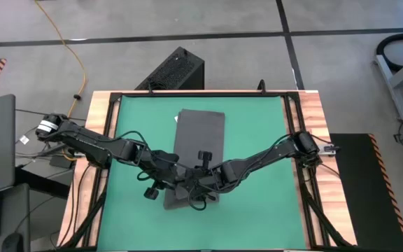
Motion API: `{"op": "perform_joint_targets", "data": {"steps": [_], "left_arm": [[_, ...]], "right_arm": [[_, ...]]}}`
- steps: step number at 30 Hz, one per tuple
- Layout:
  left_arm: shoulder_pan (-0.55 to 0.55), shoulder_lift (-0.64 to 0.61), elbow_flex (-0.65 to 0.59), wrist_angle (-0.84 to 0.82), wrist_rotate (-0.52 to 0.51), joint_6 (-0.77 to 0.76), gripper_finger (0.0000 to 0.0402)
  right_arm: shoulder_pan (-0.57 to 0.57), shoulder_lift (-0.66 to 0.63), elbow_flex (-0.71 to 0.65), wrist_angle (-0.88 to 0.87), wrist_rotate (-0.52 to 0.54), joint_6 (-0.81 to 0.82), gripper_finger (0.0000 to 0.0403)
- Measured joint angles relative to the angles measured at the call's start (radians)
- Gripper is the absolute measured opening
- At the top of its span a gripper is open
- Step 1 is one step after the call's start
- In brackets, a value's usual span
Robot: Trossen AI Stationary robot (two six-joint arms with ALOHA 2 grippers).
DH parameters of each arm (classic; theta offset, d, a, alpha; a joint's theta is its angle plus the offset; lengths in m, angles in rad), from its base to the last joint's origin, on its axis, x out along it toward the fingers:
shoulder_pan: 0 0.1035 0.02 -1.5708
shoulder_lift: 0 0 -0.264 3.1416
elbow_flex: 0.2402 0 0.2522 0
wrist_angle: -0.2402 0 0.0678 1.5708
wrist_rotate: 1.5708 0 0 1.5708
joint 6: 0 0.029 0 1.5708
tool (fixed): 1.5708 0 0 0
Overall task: Roll towel
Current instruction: Fold the microfiber towel
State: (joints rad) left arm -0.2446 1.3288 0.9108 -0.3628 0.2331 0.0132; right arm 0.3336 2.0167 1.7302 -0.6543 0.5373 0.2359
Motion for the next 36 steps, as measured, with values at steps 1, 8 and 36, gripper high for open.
{"op": "perform_joint_targets", "data": {"steps": [1,8,36], "left_arm": [[-0.003,0.004,0.001,0.006,0.016,-0.012,0.0089],[-0.043,0.037,0.001,-0.070,0.060,-0.038,0.0089],[-0.087,0.105,0.047,0.042,-0.205,0.226,0.0079]], "right_arm": [[0.000,0.000,0.000,-0.002,0.000,0.000,0.0013],[0.001,0.000,0.000,-0.005,0.000,0.000,0.0013],[0.013,0.000,-0.001,-0.073,0.029,0.026,0.0013]]}}
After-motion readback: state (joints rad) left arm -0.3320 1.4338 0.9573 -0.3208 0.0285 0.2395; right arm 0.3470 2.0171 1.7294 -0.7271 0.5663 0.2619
